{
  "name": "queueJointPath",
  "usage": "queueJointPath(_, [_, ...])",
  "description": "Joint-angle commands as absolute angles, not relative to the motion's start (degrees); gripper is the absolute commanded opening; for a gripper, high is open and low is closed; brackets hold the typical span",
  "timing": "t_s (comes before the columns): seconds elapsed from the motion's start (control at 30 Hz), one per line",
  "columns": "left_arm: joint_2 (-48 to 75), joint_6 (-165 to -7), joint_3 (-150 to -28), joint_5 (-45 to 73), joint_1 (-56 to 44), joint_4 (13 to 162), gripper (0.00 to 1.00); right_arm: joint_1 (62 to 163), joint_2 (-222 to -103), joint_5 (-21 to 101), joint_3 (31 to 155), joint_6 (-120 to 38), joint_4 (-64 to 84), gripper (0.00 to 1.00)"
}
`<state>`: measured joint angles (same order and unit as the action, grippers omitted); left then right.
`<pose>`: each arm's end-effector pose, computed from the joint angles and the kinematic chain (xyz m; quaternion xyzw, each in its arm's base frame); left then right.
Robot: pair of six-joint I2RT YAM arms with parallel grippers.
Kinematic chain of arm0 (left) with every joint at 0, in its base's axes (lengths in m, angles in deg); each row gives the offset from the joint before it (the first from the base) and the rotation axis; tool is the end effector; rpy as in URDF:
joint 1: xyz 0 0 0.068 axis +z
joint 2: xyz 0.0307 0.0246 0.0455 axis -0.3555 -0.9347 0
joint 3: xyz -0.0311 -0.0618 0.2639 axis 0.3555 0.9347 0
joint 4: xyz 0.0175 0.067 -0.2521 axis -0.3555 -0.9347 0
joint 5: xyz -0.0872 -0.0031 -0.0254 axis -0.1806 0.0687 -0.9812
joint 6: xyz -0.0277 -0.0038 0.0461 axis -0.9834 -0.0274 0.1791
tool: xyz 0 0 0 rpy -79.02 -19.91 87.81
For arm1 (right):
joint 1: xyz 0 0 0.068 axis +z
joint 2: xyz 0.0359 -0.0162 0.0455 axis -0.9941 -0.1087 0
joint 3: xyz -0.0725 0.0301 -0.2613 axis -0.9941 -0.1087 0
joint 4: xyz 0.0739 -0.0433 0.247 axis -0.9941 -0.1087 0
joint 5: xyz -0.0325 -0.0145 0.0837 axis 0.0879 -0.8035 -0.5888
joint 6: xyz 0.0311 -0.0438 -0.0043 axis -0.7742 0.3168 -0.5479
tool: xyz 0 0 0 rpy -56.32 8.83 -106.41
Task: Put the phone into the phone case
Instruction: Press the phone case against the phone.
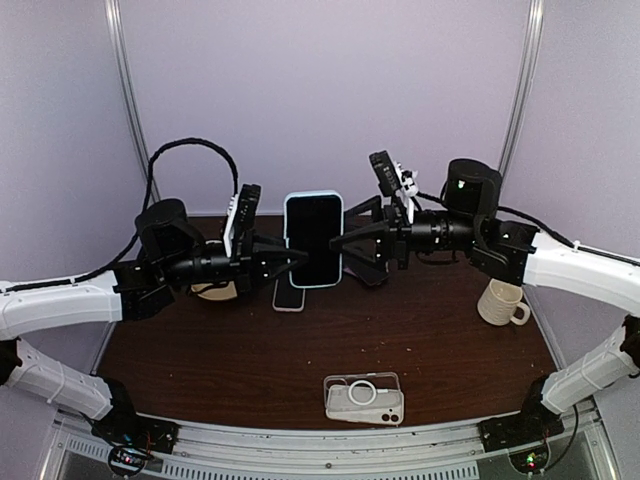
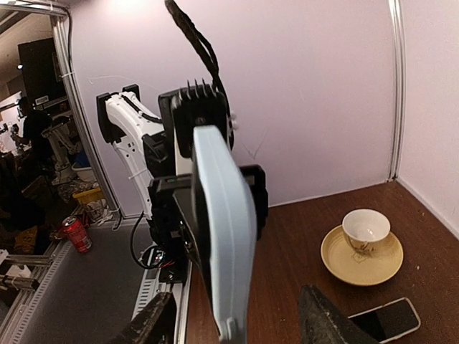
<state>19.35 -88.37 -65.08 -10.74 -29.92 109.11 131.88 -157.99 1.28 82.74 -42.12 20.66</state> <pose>0.1621 -0.2288 0.3326 0.4006 0.5674 -0.5373 0.4784 0.1864 0.2462 0.3823 -0.4829 0.5204 0.5497 0.4404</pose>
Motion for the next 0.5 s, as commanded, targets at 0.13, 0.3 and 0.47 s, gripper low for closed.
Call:
queueJointPath(0.13, [18.7, -95.7, -67.2, -11.8, -30.1, 124.1, 0.00, 131.6, -159.5, 0.1, 74.6, -45.6, 24.7, 0.59])
queueJointPath(0.3, [17.7, -97.0, -66.8, -13.2, -30.1, 125.0, 0.00, 131.7, -159.6, -0.9, 73.8, -46.5, 28.9, 0.39])
queueJointPath(0.47, [17.6, -96.9, -66.5, -13.9, -30.1, 124.6, 0.00, 131.7, -159.8, -3.3, 74.3, -46.0, 29.9, 0.48])
